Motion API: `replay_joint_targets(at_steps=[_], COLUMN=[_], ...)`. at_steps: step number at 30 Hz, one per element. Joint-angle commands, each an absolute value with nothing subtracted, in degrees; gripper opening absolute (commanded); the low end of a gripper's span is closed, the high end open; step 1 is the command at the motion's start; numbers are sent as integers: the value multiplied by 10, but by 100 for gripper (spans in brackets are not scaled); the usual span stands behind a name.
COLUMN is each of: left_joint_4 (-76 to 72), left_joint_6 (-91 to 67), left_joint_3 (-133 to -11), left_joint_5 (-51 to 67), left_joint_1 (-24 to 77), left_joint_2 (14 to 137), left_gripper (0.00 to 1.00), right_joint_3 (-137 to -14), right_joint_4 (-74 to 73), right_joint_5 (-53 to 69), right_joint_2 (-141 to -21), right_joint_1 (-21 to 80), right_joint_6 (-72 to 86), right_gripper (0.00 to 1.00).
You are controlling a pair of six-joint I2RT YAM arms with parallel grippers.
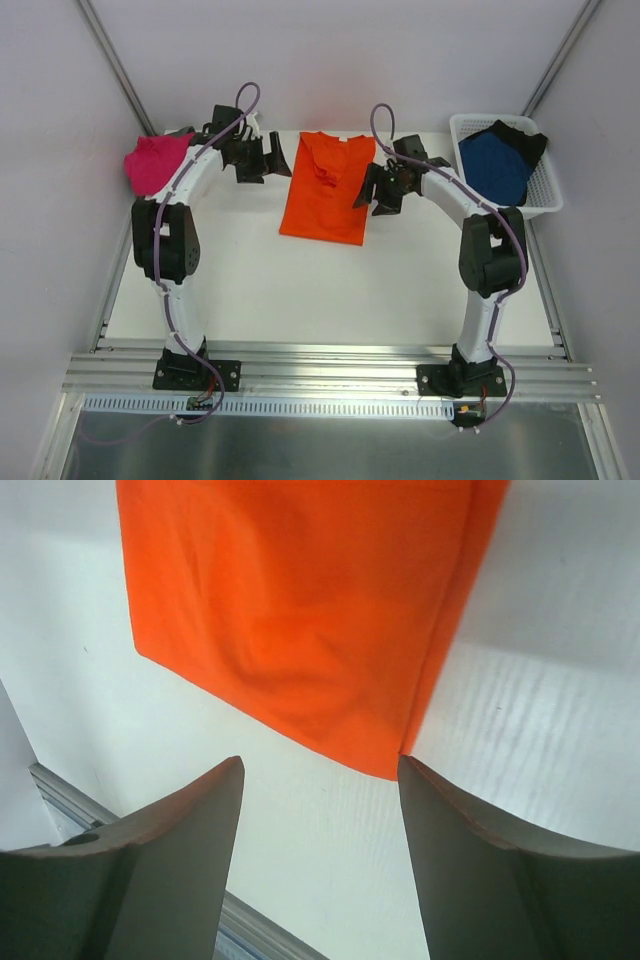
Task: Fold and stack the t-shirts
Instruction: Fold the tshirt
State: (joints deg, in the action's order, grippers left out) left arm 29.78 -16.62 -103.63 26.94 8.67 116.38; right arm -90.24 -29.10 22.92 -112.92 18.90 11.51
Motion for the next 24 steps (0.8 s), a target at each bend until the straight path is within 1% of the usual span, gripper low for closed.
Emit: replay_joint_targets(at_steps=[1, 3, 8, 13, 16, 17, 19, 20, 22, 23, 24], left_joint_4=[334, 345, 347, 347, 347, 346, 345, 342, 342, 340, 339], left_joint_6=[-144, -133, -162, -184, -186, -189, -198, -199, -207, -210, -215], left_joint_3=[-991, -977, -931, -914, -919, -921, -921, -920, -914, -911, -907], left_joint_5=[307, 311, 337, 345, 360, 362, 373, 379, 385, 386, 388], left_joint_1=[98, 98, 87, 82, 81, 81, 81, 81, 81, 81, 81], left_joint_2=[1155, 1160, 1177, 1194, 1208, 1215, 1221, 1225, 1228, 1228, 1230], left_gripper=[99, 99, 99, 99, 93, 86, 78, 69, 61, 52, 52], right_joint_3=[-893, -904, -908, -867, -853, -850, -853, -857, -862, -867, -868], right_joint_4=[-301, -305, -323, -325, -322, -322, -323, -323, -323, -323, -323], right_joint_5=[229, 229, 228, 243, 248, 248, 250, 251, 251, 253, 254], right_joint_2=[-1112, -1119, -1143, -1146, -1150, -1153, -1162, -1165, -1173, -1176, -1179], right_joint_1=[170, 164, 156, 155, 155, 155, 155, 156, 157, 158, 159], right_joint_6=[119, 119, 120, 126, 127, 127, 127, 127, 124, 125, 125], right_gripper=[67, 67, 66, 66, 66, 66, 65, 65, 62, 61, 57])
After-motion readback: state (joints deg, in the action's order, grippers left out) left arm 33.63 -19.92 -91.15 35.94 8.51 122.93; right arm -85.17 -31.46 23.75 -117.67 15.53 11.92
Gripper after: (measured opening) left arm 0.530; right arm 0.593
